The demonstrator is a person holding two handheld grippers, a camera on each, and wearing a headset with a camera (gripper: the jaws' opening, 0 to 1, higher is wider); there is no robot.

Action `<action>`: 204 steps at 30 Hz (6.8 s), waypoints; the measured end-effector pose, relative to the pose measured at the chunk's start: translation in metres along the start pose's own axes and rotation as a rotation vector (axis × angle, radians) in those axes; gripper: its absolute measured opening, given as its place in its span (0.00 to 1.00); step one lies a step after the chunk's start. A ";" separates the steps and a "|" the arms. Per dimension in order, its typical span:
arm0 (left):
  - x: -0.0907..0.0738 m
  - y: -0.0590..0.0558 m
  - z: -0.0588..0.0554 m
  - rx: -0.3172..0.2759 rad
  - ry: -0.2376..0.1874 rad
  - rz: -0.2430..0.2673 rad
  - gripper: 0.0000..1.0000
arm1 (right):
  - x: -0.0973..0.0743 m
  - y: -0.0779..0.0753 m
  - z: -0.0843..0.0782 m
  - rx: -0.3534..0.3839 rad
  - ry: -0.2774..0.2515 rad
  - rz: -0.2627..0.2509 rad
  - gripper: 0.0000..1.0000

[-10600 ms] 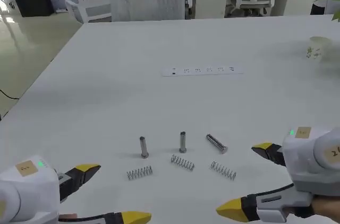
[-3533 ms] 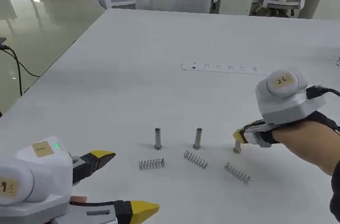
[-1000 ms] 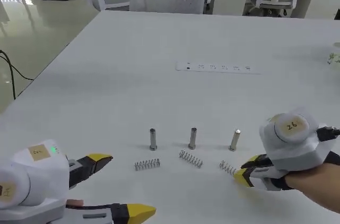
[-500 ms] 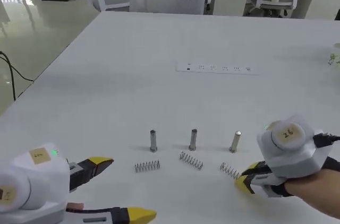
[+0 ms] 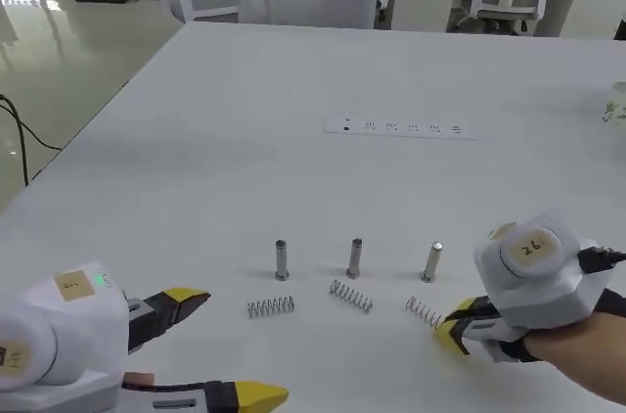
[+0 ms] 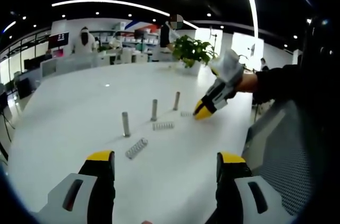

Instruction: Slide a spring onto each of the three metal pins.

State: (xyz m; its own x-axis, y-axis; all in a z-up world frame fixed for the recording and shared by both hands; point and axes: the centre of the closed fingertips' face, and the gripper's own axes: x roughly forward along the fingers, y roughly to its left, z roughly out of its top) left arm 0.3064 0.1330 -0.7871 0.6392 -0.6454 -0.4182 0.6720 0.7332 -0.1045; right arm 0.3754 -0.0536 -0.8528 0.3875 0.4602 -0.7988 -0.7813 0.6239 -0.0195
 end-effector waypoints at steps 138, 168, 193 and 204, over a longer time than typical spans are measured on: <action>0.075 -0.080 0.005 0.563 0.088 -0.342 0.03 | -0.046 0.108 0.045 -0.478 0.184 0.407 0.07; 0.074 -0.073 0.017 0.418 0.047 -0.331 0.02 | -0.047 0.118 0.074 -0.493 0.033 0.404 0.08; 0.073 -0.087 0.019 0.424 0.040 -0.380 0.02 | -0.044 0.122 0.059 -0.494 0.105 0.429 0.08; 0.074 -0.083 0.022 0.387 0.026 -0.362 0.03 | -0.043 0.120 0.064 -0.497 0.109 0.411 0.08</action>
State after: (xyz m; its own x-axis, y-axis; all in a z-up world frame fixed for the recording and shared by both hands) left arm 0.3061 0.0200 -0.7894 0.3346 -0.8336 -0.4395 0.9400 0.3284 0.0927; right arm 0.2966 0.0416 -0.7825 -0.0229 0.5162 -0.8562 -0.9984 0.0324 0.0463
